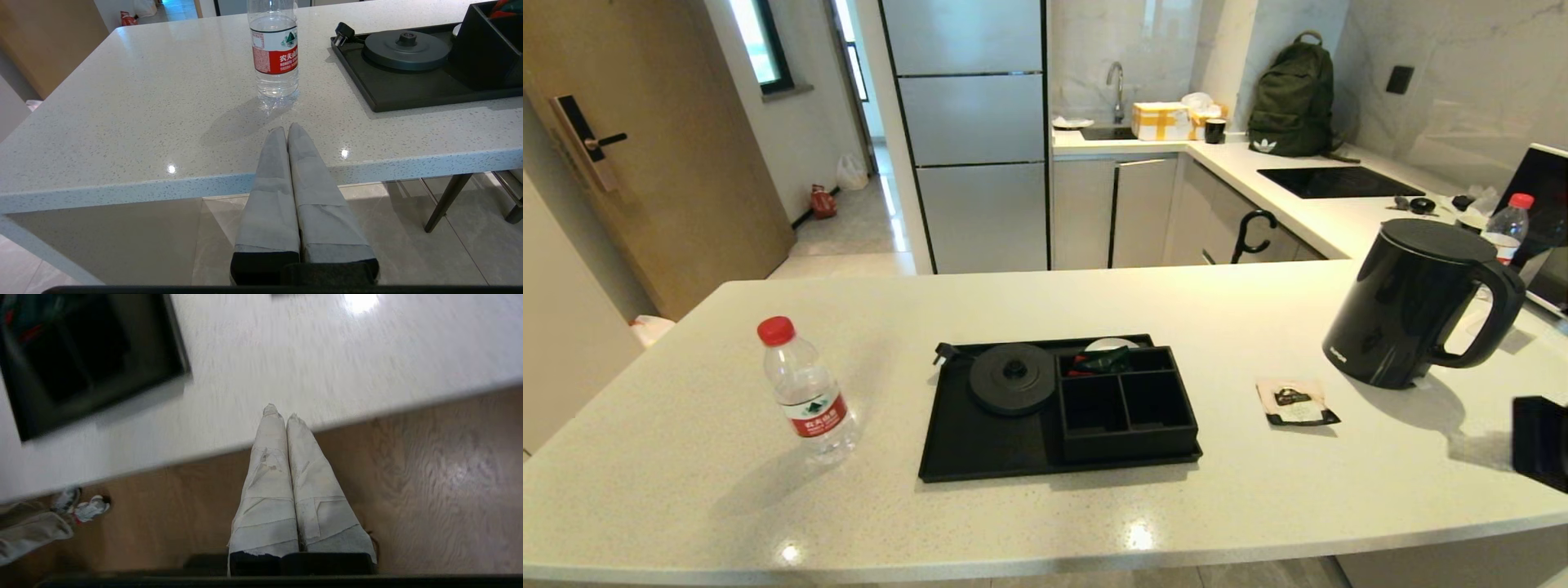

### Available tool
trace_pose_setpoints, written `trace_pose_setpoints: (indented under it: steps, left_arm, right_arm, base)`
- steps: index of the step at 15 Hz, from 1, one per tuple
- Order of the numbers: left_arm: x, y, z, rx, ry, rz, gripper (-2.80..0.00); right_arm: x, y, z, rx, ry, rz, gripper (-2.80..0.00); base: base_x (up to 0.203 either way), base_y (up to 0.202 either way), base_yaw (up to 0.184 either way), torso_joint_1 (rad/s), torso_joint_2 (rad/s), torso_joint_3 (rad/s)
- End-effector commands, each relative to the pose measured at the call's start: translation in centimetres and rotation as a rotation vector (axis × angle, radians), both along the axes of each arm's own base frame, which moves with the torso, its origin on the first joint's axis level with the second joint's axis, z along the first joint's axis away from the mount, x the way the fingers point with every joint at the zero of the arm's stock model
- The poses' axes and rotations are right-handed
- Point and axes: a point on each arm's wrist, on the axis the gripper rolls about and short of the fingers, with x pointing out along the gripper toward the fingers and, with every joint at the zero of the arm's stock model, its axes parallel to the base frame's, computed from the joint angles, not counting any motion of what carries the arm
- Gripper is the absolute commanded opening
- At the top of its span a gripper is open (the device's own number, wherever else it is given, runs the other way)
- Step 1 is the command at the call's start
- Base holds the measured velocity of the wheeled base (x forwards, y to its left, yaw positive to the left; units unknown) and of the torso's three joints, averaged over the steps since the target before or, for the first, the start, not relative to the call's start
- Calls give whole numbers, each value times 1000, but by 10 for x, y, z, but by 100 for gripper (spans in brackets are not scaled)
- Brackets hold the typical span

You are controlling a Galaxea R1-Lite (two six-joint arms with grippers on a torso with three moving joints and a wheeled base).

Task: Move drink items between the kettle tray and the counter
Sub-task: Return the tea bag to its original position

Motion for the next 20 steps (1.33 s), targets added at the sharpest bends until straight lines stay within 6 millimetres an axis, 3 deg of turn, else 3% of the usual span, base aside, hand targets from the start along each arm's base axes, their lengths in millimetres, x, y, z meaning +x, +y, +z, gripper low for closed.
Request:
trace_pose_setpoints:
  steps: [1, 4, 5, 6, 9, 14, 20]
  left_arm:
    - [0, 0, 0, 0, 0, 0, -280]
    - [0, 0, 0, 0, 0, 0, -280]
    - [0, 0, 0, 0, 1, 0, -280]
    - [0, 0, 0, 0, 0, 2, -280]
    - [0, 0, 0, 1, 1, 1, -280]
    - [0, 0, 0, 0, 0, 0, -280]
    - [0, 0, 0, 0, 0, 2, -280]
  right_arm:
    - [78, 0, -42, 15, 203, -20, -280]
    - [161, -2, -81, 26, 270, -103, -280]
    - [184, -5, -85, 31, 245, -148, -280]
    - [201, -10, -87, 51, 226, -212, 0]
    - [211, -22, -98, 59, 218, -295, 0]
    - [190, -22, -96, 27, 234, -319, 0]
    - [189, -20, -95, 27, 220, -312, 0]
  base:
    - [0, 0, 0, 0, 0, 0]
    - [0, 0, 0, 0, 0, 0]
    - [0, 0, 0, 0, 0, 0]
    - [0, 0, 0, 0, 0, 0]
    - [0, 0, 0, 0, 0, 0]
    - [0, 0, 0, 0, 0, 0]
    - [0, 0, 0, 0, 0, 0]
